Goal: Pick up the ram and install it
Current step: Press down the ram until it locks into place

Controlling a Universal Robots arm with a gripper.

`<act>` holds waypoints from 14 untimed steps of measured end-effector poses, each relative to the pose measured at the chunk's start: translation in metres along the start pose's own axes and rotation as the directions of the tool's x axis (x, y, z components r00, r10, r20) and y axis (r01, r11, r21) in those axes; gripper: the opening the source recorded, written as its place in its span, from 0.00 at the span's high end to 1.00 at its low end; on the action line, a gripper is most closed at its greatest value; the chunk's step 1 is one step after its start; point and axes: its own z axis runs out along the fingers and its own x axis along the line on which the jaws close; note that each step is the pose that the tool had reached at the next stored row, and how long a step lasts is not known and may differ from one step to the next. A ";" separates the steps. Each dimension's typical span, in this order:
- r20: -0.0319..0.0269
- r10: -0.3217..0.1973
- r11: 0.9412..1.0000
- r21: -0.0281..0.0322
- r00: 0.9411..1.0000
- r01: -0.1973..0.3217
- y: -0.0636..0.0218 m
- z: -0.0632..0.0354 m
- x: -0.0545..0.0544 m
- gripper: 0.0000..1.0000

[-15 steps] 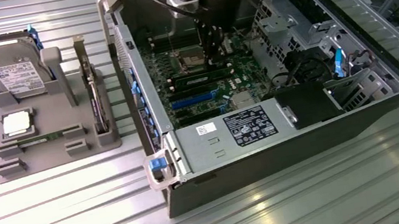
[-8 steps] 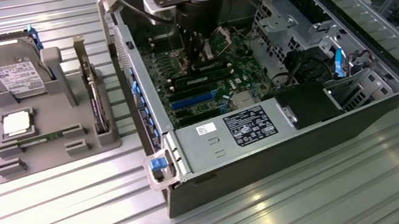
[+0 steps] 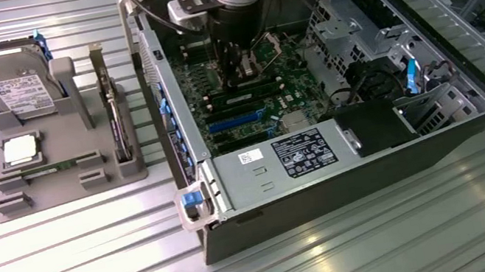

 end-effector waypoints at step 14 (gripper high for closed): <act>0.013 0.000 1.000 0.001 1.000 0.000 0.0159 -0.0087 0.002 0.90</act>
